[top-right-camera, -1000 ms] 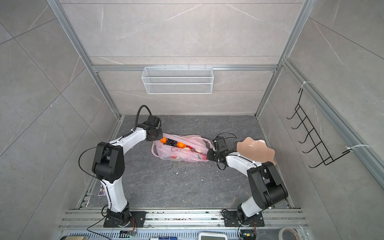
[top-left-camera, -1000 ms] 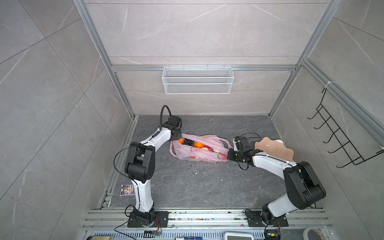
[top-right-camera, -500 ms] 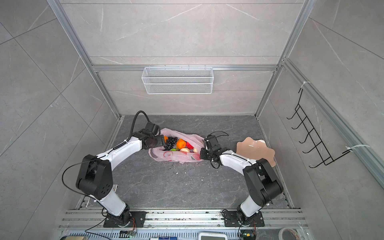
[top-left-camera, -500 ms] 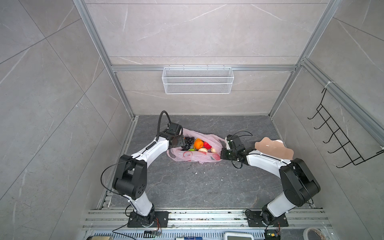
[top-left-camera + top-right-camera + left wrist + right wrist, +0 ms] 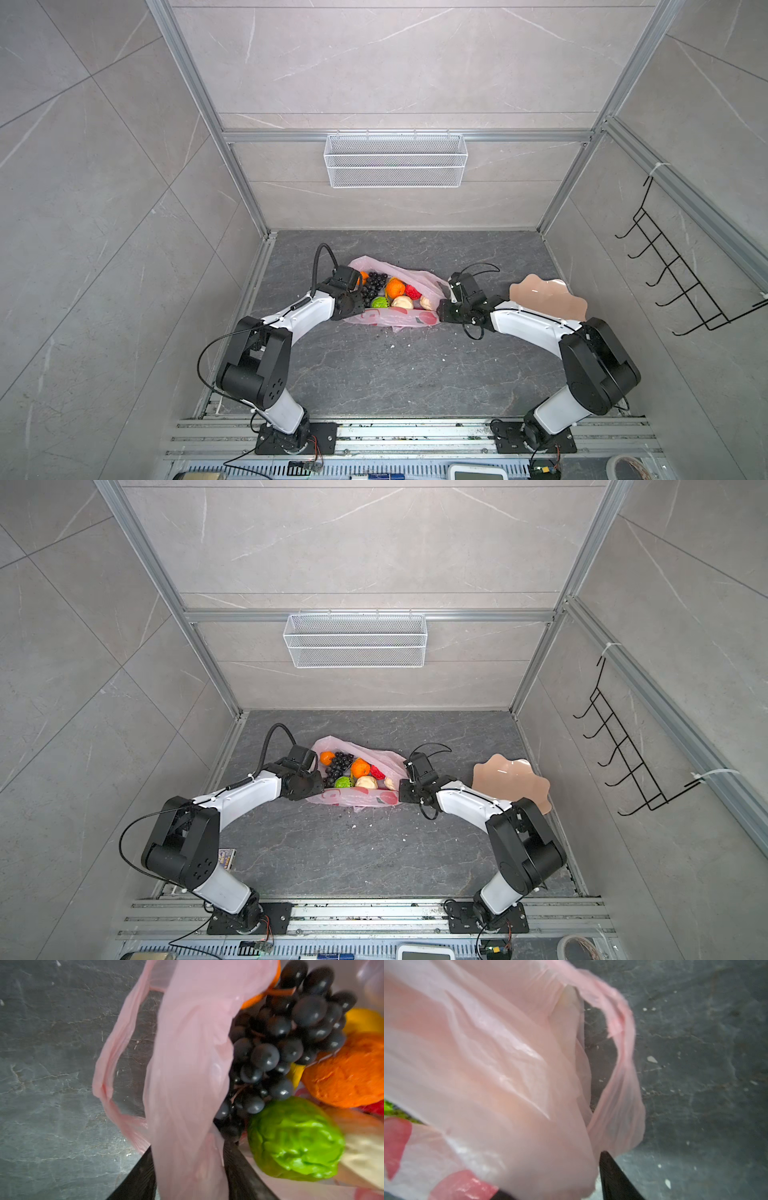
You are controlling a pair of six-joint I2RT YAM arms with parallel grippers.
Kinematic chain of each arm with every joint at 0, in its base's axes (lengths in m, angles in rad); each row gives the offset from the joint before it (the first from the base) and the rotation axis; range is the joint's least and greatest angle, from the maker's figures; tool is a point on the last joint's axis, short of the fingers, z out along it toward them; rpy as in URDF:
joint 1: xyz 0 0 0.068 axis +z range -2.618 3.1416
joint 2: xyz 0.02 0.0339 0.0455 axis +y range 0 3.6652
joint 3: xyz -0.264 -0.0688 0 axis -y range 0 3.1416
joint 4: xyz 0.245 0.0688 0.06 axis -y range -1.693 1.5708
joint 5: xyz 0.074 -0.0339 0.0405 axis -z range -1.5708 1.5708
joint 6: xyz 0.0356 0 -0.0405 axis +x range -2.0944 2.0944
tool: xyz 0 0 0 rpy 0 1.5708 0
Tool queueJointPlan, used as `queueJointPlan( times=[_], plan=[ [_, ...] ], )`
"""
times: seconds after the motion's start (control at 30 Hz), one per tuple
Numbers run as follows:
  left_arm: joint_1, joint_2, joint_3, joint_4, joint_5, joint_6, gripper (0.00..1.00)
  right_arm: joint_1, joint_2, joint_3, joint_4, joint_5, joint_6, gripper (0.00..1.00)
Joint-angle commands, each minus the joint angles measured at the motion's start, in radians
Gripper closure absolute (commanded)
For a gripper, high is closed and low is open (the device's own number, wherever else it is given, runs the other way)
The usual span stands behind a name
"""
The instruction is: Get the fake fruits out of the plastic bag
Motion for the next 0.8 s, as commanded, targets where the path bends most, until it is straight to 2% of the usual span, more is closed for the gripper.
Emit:
queueJointPlan(
  times=[0.0,0.07,0.13,0.43,0.5,0.6,0.7,0.77],
  plan=[
    [0.001,-0.048,-0.065,0.065,0.017,0.0,0.65,0.008,-0.075,0.071,-0.107,0.09,-0.055,0.32],
    [0.001,-0.075,-0.109,0.099,0.021,-0.008,0.74,0.015,-0.078,0.106,-0.137,0.115,-0.08,0.26],
    [-0.003,-0.098,-0.153,0.136,0.031,-0.011,0.79,0.027,-0.052,0.15,-0.153,0.118,-0.103,0.23],
    [-0.022,-0.124,-0.221,0.181,0.028,-0.003,0.81,0.051,0.163,0.343,-0.183,0.136,-0.131,0.2],
    [-0.027,-0.119,-0.228,0.184,0.022,-0.002,0.81,0.05,0.206,0.382,-0.201,0.163,-0.121,0.26],
    [-0.027,-0.123,-0.241,0.178,-0.004,-0.009,0.83,0.028,0.236,0.413,-0.225,0.198,-0.098,0.43],
    [-0.025,-0.14,-0.259,0.174,-0.042,-0.015,0.85,-0.025,0.24,0.406,-0.21,0.191,-0.064,0.64],
    [-0.025,-0.145,-0.271,0.18,-0.059,-0.018,0.85,-0.055,0.258,0.413,-0.198,0.153,-0.054,0.72]
  ],
)
